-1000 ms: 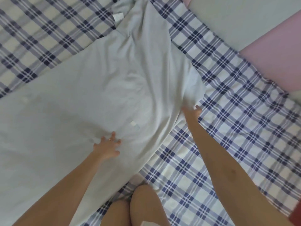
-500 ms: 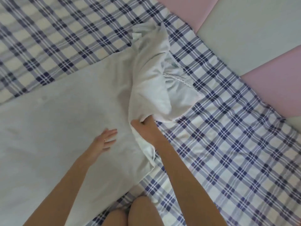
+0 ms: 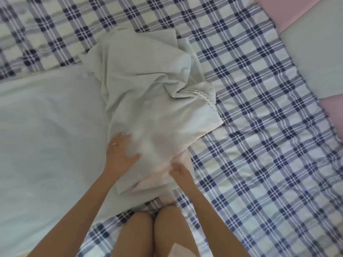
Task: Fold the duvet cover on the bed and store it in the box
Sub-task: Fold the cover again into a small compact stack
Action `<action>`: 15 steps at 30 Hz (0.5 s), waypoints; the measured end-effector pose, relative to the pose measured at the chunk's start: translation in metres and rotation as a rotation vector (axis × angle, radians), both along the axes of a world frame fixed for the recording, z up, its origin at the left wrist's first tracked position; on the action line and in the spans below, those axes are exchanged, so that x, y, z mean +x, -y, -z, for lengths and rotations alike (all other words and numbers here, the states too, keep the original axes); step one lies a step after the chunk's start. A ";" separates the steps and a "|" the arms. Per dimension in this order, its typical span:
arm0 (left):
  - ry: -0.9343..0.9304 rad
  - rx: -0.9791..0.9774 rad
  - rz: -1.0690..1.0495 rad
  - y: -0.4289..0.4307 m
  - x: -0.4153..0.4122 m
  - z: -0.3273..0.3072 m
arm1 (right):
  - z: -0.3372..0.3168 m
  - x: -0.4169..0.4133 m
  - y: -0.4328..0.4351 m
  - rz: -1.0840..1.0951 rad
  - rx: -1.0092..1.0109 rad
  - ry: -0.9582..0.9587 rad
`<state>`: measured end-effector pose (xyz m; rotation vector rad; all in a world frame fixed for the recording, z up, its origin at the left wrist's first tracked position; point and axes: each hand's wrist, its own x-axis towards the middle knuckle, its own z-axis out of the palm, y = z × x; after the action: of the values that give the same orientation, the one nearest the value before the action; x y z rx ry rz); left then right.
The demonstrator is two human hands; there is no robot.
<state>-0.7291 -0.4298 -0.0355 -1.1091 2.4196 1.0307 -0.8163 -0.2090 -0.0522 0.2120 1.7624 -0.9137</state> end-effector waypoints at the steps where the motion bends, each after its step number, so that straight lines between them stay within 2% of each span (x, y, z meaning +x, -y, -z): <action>1: 0.010 -0.025 0.095 -0.011 -0.001 0.005 | -0.001 -0.018 -0.010 0.208 0.051 -0.015; 3: 0.116 -0.038 0.188 -0.031 -0.004 0.014 | 0.000 -0.050 -0.022 0.551 0.070 -0.013; 5: 0.201 -0.064 0.186 -0.044 -0.008 0.018 | -0.004 -0.079 -0.018 0.666 0.000 -0.083; 7: 0.250 -0.082 0.187 -0.046 -0.011 0.023 | -0.004 -0.114 -0.013 0.609 -0.054 -0.257; 9: 0.282 -0.061 0.219 -0.042 -0.018 0.026 | 0.001 -0.153 -0.008 0.458 -0.020 -0.379; 11: 0.296 0.002 0.211 -0.036 -0.021 0.025 | 0.008 -0.178 0.000 0.308 0.098 -0.368; 13: 0.277 0.060 0.171 -0.029 -0.024 0.025 | 0.009 -0.193 0.003 0.339 0.135 -0.269; 15: 0.157 0.132 0.073 -0.019 -0.025 0.024 | -0.003 -0.191 0.011 0.413 0.108 -0.320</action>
<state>-0.7540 -0.4109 -0.0596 -1.0096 2.2187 1.0235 -1.0075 -0.2203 -0.0493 0.5398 2.1105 -1.1976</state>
